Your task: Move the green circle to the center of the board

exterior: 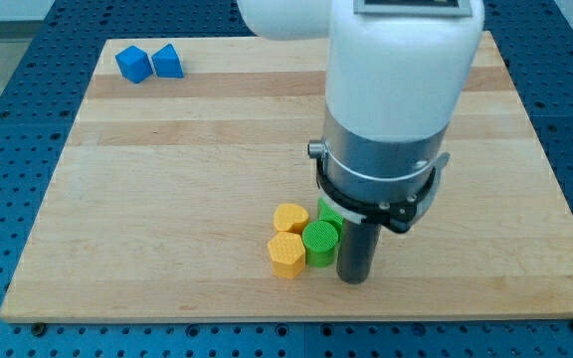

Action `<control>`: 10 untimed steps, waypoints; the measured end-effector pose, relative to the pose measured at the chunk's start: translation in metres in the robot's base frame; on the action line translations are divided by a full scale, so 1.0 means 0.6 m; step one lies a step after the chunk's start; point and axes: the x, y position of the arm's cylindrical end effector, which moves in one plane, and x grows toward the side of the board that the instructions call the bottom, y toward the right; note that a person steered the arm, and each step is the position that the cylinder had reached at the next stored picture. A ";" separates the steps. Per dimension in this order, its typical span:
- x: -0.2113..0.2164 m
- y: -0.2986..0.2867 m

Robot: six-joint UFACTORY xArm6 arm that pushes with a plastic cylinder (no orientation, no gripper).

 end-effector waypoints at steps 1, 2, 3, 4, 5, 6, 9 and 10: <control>-0.007 -0.006; 0.009 -0.018; 0.049 -0.036; 0.033 -0.043; -0.009 -0.044; -0.046 -0.046; -0.091 -0.101; -0.094 -0.132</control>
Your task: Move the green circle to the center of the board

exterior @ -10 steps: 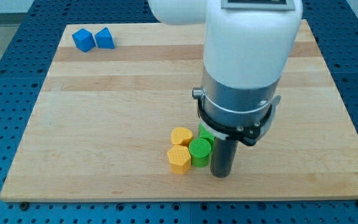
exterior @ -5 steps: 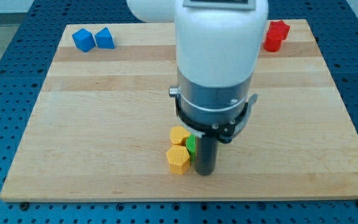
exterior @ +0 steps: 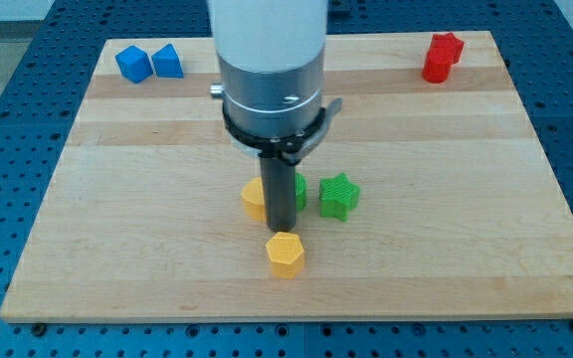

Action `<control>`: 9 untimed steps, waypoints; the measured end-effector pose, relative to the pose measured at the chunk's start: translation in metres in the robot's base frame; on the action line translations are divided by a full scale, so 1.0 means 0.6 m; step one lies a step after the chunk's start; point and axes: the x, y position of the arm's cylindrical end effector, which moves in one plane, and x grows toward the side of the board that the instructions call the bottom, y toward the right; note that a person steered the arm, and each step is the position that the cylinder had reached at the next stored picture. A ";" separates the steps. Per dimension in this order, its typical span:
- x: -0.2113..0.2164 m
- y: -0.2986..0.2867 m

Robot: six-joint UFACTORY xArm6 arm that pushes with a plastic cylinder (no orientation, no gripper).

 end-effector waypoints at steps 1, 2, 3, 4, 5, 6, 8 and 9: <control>-0.031 -0.001; -0.074 0.002; -0.085 0.006; -0.079 0.013; -0.079 0.047; -0.106 0.058; -0.123 0.124; -0.145 0.164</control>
